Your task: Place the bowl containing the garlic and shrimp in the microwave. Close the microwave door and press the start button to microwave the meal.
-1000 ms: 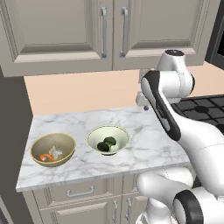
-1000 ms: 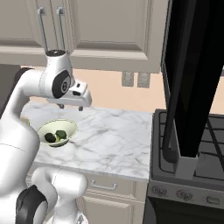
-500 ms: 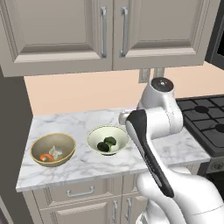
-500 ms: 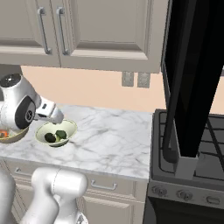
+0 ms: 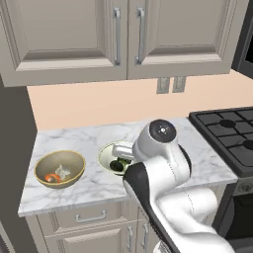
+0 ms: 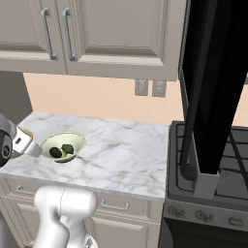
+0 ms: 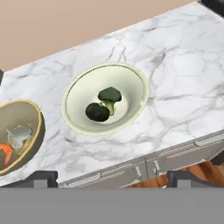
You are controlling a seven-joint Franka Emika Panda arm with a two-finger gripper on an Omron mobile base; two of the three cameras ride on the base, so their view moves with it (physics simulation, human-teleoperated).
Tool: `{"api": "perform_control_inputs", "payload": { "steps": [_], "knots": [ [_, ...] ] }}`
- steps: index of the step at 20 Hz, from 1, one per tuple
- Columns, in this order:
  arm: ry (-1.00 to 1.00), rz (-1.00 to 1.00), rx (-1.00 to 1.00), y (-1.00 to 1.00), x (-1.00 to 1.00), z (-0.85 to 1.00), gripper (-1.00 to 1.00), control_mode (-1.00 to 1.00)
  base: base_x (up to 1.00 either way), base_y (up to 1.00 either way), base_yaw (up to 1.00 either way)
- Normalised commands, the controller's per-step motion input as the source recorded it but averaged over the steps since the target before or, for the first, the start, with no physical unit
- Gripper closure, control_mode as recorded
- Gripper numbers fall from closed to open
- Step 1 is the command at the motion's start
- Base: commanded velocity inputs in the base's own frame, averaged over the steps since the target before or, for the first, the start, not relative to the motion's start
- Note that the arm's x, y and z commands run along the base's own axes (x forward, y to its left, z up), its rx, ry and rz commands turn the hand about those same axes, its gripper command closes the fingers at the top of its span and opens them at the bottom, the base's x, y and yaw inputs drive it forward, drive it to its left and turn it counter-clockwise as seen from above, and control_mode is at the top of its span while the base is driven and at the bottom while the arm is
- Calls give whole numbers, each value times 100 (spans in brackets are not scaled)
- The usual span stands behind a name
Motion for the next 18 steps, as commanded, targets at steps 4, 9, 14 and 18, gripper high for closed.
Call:
{"api": "perform_control_inputs", "payload": {
  "steps": [4,9,14,18],
  "knots": [
    [2,-12,9,84,-1,0,-100,-100,0,0,0],
    [10,-2,6,75,19,0,-100,-100,0,0,0],
    [12,0,13,40,62,0,-100,-100,0,0,0],
    [13,0,13,17,58,-2,-100,-100,0,0,0]
  ]
}}
